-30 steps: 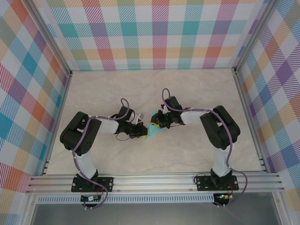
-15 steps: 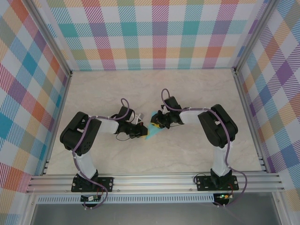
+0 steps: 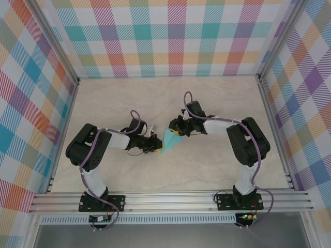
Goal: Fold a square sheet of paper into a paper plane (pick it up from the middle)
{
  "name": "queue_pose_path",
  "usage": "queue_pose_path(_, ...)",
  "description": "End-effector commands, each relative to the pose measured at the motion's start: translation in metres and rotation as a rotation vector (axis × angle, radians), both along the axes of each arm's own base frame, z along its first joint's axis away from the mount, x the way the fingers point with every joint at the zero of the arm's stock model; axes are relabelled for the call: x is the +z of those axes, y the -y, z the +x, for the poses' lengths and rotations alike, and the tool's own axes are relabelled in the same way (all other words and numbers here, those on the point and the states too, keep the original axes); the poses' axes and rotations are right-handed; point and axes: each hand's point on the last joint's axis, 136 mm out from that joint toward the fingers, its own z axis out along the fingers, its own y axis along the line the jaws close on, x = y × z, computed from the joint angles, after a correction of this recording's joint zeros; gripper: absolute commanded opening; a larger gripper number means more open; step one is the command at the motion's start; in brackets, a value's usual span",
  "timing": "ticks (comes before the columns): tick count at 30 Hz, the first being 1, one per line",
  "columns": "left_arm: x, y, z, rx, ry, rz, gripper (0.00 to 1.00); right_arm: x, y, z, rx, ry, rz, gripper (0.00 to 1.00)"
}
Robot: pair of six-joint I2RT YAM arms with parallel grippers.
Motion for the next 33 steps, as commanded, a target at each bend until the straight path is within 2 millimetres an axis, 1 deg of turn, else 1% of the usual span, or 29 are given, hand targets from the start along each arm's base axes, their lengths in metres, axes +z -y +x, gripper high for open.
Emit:
queue_pose_path(1,-0.022,-0.015,-0.003,0.049,-0.068,0.066,0.0,0.005,-0.021,-0.004,0.083,0.012,0.049,0.25)
queue_pose_path(3,-0.024,-0.015,-0.003,0.049,-0.071,0.068,0.0,0.002,-0.025,-0.004,0.092,0.001,0.051,0.25)
queue_pose_path(7,-0.023,-0.014,-0.004,0.039,-0.077,0.064,0.0,-0.014,-0.026,-0.001,0.072,-0.037,0.035,0.25)
queue_pose_path(13,-0.021,-0.015,-0.006,0.009,-0.078,0.087,0.0,-0.044,-0.01,0.001,0.01,-0.073,-0.08,0.24)
queue_pose_path(15,-0.02,-0.017,-0.007,0.007,-0.073,0.095,0.01,-0.05,-0.006,0.0,0.004,-0.084,-0.1,0.24)
queue_pose_path(17,-0.018,-0.018,-0.008,0.008,-0.072,0.097,0.07,-0.054,-0.006,-0.001,0.005,-0.095,-0.101,0.24)
queue_pose_path(19,-0.015,-0.017,-0.01,0.006,-0.068,0.089,0.07,-0.057,-0.006,-0.002,0.008,-0.1,-0.1,0.24)
queue_pose_path(22,-0.013,-0.019,-0.011,0.012,-0.06,0.091,0.07,-0.057,-0.008,-0.002,0.015,-0.101,-0.091,0.25)
queue_pose_path(26,-0.017,-0.021,-0.012,0.021,-0.069,0.101,0.01,-0.052,-0.011,-0.002,0.027,-0.097,-0.074,0.26)
queue_pose_path(29,-0.024,-0.025,-0.012,0.041,-0.09,0.135,0.0,-0.038,-0.013,0.001,0.031,-0.077,-0.046,0.27)
queue_pose_path(33,-0.037,-0.033,-0.014,0.078,-0.135,0.185,0.0,-0.016,-0.007,0.009,0.006,-0.036,-0.019,0.29)
